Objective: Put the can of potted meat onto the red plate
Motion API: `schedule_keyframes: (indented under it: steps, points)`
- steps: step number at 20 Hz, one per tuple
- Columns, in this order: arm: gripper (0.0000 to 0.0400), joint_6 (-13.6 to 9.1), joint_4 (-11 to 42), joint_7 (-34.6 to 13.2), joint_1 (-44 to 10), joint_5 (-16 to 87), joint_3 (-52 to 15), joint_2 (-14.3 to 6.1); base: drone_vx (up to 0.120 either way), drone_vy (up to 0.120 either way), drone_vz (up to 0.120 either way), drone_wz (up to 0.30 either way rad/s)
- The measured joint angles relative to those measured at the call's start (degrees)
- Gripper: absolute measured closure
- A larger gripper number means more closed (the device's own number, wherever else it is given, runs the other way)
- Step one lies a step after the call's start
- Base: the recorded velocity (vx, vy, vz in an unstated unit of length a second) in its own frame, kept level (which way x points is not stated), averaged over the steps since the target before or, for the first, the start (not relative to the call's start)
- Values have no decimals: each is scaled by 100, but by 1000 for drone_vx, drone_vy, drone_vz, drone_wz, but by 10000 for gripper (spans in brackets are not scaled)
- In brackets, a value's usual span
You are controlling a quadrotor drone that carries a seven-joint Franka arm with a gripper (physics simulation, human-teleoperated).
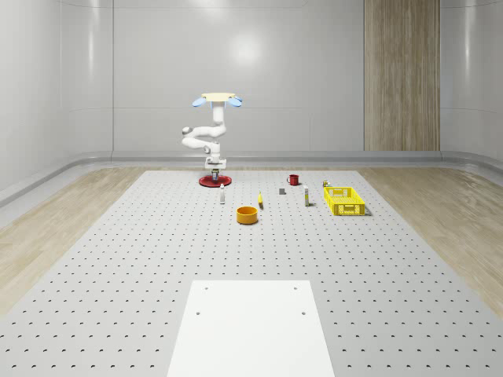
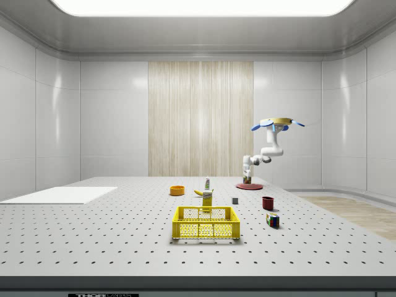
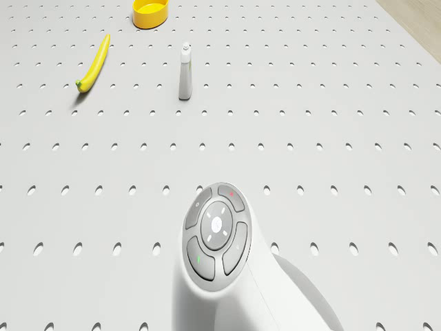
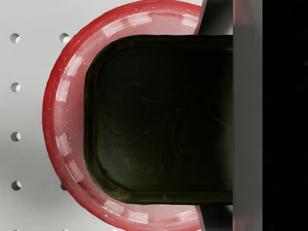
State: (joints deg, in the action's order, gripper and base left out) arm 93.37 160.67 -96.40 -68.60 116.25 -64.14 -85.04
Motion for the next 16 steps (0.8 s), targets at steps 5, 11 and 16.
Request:
schedule_keyframes:
  steps: [5,11,16]
  points:
    - [60,63,-76,17,-27,163,176,32,0,0,0,0]
    - [13,-38,5,34,29,-1,6,55,0,0,0,0]
    - [4,-94,47,39,57,-91,-91,67,0,0,0,0]
